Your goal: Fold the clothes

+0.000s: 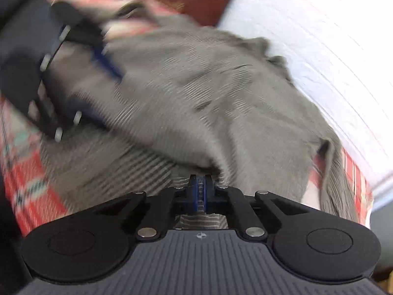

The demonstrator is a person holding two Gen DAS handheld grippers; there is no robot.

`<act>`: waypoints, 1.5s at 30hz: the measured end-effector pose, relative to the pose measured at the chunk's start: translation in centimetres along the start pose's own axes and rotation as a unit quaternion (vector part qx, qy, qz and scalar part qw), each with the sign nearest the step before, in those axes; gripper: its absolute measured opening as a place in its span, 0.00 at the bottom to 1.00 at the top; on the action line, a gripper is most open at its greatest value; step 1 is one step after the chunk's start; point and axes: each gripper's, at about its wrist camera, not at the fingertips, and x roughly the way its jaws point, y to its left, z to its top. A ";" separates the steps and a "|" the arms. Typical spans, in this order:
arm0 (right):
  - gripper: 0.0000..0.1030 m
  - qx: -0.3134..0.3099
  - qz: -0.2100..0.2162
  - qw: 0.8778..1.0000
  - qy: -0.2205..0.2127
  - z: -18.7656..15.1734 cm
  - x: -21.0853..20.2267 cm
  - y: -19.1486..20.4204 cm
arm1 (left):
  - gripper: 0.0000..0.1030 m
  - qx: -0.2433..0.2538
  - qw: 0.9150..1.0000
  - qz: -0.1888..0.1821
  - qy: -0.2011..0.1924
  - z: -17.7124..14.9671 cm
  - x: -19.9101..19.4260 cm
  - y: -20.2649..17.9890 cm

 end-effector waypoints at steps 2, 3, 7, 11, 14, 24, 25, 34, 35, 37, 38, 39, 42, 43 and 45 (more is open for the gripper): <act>0.03 0.043 -0.002 0.999 -0.020 0.7 -0.5 -1.9 | 0.32 -0.021 1.000 -0.010 0.007 0.2 0.2 0.9; 0.03 0.063 -0.003 0.998 -0.030 0.9 -0.8 -2.8 | 0.13 -0.035 0.999 -0.017 0.008 0.3 0.2 1.5; 0.03 0.110 0.001 0.993 -0.047 1.4 -1.4 -4.9 | 0.02 -0.106 0.991 -0.079 -0.012 0.8 -1.2 4.5; 0.04 0.125 0.000 0.991 -0.035 1.1 -0.7 -5.6 | 0.02 -0.197 0.964 -0.168 -0.058 0.9 -3.3 8.5; 0.09 0.128 0.005 0.991 -0.021 0.5 0.1 -5.4 | 0.02 -0.279 0.934 -0.210 -0.069 1.1 -3.3 11.5; 0.23 0.043 0.010 0.995 -0.094 0.2 -4.0 0.4 | 0.03 -0.396 0.892 -0.217 -0.006 1.5 0.9 14.4; 0.24 0.018 0.011 0.995 -0.095 0.3 -3.9 1.4 | 0.03 -0.395 0.893 -0.216 -0.005 1.6 1.0 14.3; 0.39 -0.124 0.003 0.992 -0.024 1.4 2.0 6.2 | 0.03 -0.390 0.897 -0.207 -0.005 1.9 1.0 15.0; 0.39 -0.131 -0.003 0.991 -0.015 1.5 2.6 6.4 | 0.04 -0.388 0.898 -0.207 -0.006 1.9 1.0 15.1; 0.38 -0.133 -0.015 0.991 0.000 1.6 3.6 6.3 | 0.04 -0.386 0.899 -0.207 -0.008 2.0 0.8 15.3; 0.38 -0.132 -0.022 0.991 0.007 1.6 4.0 6.2 | 0.04 -0.384 0.899 -0.207 -0.010 2.0 0.8 15.4; 0.38 -0.128 -0.026 0.991 0.014 1.6 4.5 6.1 | 0.05 -0.383 0.900 -0.207 -0.011 2.0 0.7 15.5; 0.17 -0.115 -0.028 0.992 0.032 1.8 5.0 5.5 | 0.09 -0.381 0.901 -0.206 -0.010 1.9 0.8 15.8; 0.07 -0.111 -0.028 0.993 0.041 1.8 5.1 5.3 | 0.11 -0.381 0.902 -0.204 -0.009 1.9 0.9 15.9; 0.00 -0.097 -0.025 0.994 0.048 2.0 4.9 4.8 | 0.27 -0.380 0.904 -0.195 -0.004 1.6 1.2 16.0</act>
